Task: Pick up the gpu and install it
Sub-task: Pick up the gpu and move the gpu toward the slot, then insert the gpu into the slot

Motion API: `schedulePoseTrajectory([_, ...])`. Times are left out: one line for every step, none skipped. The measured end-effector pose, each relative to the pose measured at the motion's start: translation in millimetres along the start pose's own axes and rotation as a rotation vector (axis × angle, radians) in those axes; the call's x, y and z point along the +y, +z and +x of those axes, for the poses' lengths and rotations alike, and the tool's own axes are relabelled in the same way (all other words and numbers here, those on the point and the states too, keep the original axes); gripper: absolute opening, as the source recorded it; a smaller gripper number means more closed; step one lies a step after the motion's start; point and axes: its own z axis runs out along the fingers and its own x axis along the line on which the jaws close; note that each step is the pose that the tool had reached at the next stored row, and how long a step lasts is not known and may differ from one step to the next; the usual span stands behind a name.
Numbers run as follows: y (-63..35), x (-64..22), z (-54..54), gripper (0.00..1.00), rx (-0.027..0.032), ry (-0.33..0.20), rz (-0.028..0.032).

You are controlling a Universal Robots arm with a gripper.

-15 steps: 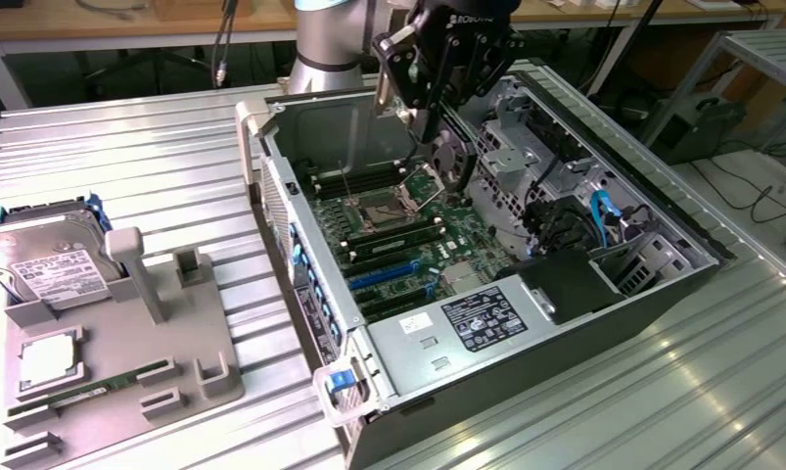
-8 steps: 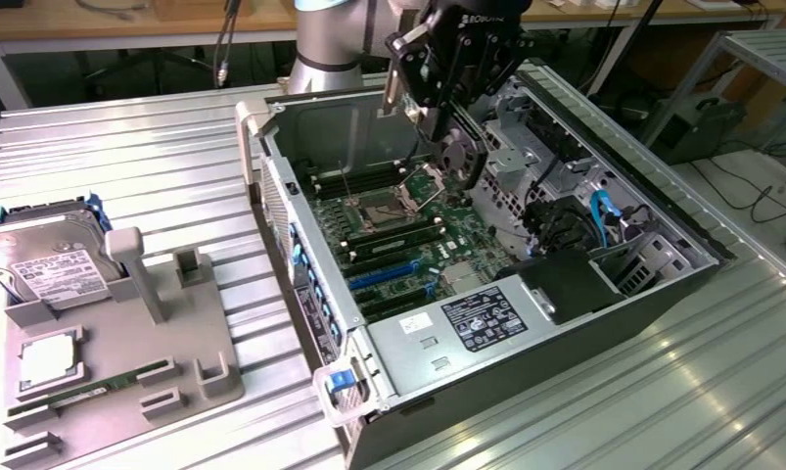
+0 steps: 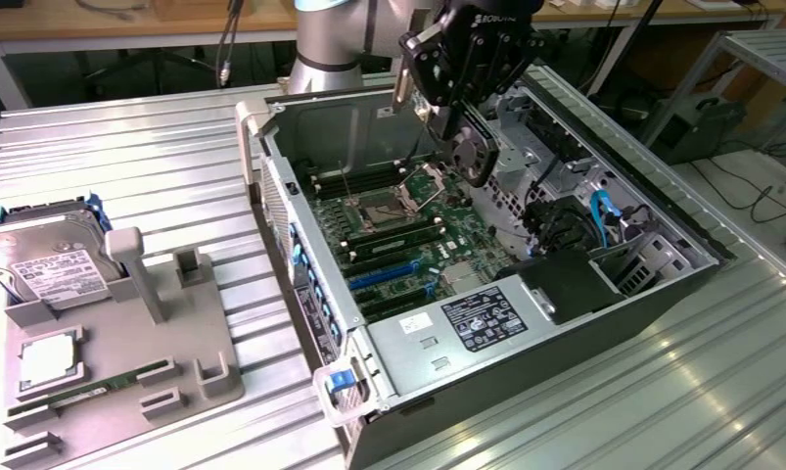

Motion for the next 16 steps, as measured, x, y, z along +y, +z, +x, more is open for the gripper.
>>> schedulePoseTrajectory([0.0, 0.0, -1.2, 0.27, 0.0000, 0.000, 0.0000])
schedulePoseTrajectory([0.0, -0.1, -2.4, 0.27, 0.0000, 0.000, 0.0001])
schedulePoseTrajectory([0.1, -0.1, -3.8, 0.27, 0.0000, 0.000, 0.0001])
schedulePoseTrajectory([0.1, -0.1, -5.0, 0.27, -0.0001, 0.000, 0.0001])
schedulePoseTrajectory([0.1, -0.2, -5.7, 0.27, -0.0001, 0.000, 0.0001])
schedulePoseTrajectory([0.1, -0.2, -5.7, 0.27, -0.0001, 0.000, 0.0001])
schedulePoseTrajectory([0.1, -0.2, -5.7, 0.27, -0.0001, 0.000, 0.0001])
schedulePoseTrajectory([0.1, -0.2, -5.7, 0.27, -0.0001, 0.000, 0.0001])
schedulePoseTrajectory([0.1, -0.2, -5.7, 0.27, -0.0001, 0.000, 0.0001])
schedulePoseTrajectory([0.1, -0.1, -5.7, 0.27, -0.0001, 0.000, 0.0001])
schedulePoseTrajectory([0.1, -0.2, -5.7, 0.27, -0.0001, 0.000, 0.0000])
schedulePoseTrajectory([0.1, -0.2, -5.7, 0.27, -0.0001, 0.000, 0.0001])
schedulePoseTrajectory([0.1, -0.2, -5.7, 0.27, -0.0001, 0.000, 0.0001])
schedulePoseTrajectory([0.1, -0.2, -5.7, 0.27, -0.0002, 0.000, 0.0000])
schedulePoseTrajectory([0.1, -0.1, -5.7, 0.27, -0.0001, 0.000, 0.0000])
schedulePoseTrajectory([0.1, -0.2, -5.7, 0.27, -0.0001, 0.000, 0.0000])
